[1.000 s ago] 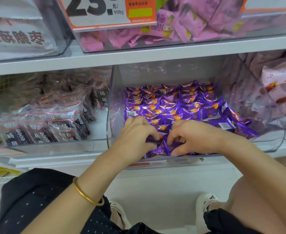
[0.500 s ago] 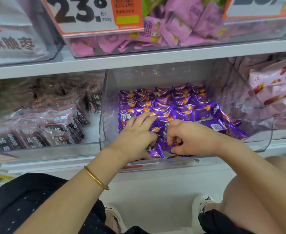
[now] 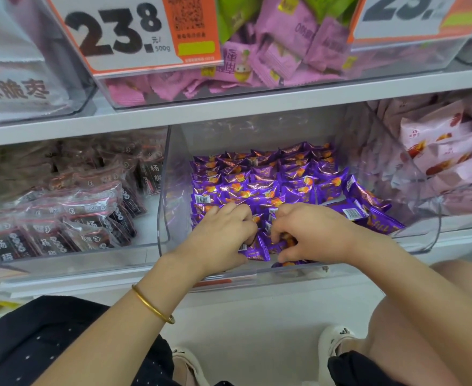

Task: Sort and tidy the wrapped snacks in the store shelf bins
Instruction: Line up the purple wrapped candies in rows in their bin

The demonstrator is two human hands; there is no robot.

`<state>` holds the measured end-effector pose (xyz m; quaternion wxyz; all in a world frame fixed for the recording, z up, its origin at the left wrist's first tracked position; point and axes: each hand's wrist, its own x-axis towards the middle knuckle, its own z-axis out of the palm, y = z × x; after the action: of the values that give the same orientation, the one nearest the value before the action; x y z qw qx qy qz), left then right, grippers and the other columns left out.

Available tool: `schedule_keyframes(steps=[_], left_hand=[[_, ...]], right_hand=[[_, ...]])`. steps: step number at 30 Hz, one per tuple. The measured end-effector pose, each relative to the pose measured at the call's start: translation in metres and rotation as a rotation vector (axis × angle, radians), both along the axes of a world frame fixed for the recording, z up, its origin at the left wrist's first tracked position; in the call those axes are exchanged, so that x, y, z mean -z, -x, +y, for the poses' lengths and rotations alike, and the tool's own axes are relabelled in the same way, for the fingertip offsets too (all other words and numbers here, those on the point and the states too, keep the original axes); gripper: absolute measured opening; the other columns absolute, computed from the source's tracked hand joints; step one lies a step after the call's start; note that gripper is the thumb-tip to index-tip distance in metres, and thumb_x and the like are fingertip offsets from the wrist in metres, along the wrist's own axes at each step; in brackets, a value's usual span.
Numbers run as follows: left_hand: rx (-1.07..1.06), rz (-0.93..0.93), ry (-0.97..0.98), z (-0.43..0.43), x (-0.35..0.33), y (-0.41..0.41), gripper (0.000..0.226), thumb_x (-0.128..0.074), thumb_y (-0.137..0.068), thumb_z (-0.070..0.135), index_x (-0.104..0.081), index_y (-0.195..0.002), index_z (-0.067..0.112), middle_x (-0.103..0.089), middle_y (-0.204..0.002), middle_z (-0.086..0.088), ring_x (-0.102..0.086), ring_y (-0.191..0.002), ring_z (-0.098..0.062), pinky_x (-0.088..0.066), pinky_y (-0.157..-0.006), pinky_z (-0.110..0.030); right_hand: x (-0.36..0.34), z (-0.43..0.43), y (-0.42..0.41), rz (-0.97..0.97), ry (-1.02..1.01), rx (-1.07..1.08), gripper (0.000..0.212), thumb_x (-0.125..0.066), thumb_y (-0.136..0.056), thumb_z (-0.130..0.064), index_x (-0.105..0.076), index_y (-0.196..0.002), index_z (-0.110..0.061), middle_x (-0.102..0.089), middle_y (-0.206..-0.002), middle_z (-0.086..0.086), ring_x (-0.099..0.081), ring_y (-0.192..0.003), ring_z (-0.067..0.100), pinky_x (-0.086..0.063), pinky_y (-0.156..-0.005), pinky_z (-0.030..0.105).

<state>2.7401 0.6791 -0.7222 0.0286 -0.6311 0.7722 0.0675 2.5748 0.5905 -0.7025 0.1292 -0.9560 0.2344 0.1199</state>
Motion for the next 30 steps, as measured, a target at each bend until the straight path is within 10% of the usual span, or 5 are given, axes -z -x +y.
schedule_keyframes(steps=[9,13,30], left_hand=[[-0.017,-0.086,0.147,0.000,0.006,-0.004,0.059,-0.080,-0.052,0.039,-0.055,-0.099,0.015,-0.052,-0.115,-0.008,-0.050,-0.108,-0.033,-0.041,-0.083,-0.040],[-0.094,-0.130,-0.032,0.000,0.013,-0.004,0.085,-0.067,-0.074,0.051,-0.023,-0.141,0.022,0.000,-0.157,-0.005,0.003,-0.145,-0.024,-0.006,-0.115,-0.049],[-0.001,-0.170,0.043,0.000,0.018,-0.006,0.064,-0.061,-0.082,0.046,-0.035,-0.134,0.022,0.003,-0.157,-0.013,0.002,-0.144,-0.029,-0.006,-0.115,-0.050]], right_hand=[[0.002,0.004,-0.005,-0.031,0.044,0.041,0.048,-0.064,-0.080,-0.043,-0.045,-0.122,-0.030,-0.049,-0.115,-0.010,-0.054,-0.101,0.014,-0.039,-0.069,0.028],[0.003,0.004,-0.005,-0.035,0.001,0.081,0.044,-0.068,-0.077,-0.040,-0.046,-0.111,-0.023,-0.054,-0.112,-0.006,-0.056,-0.097,0.018,-0.048,-0.076,0.034],[-0.004,0.006,-0.006,0.100,0.106,0.127,0.025,-0.061,-0.081,-0.029,-0.057,-0.104,-0.020,-0.048,-0.114,-0.001,-0.053,-0.090,0.020,-0.039,-0.065,0.029]])
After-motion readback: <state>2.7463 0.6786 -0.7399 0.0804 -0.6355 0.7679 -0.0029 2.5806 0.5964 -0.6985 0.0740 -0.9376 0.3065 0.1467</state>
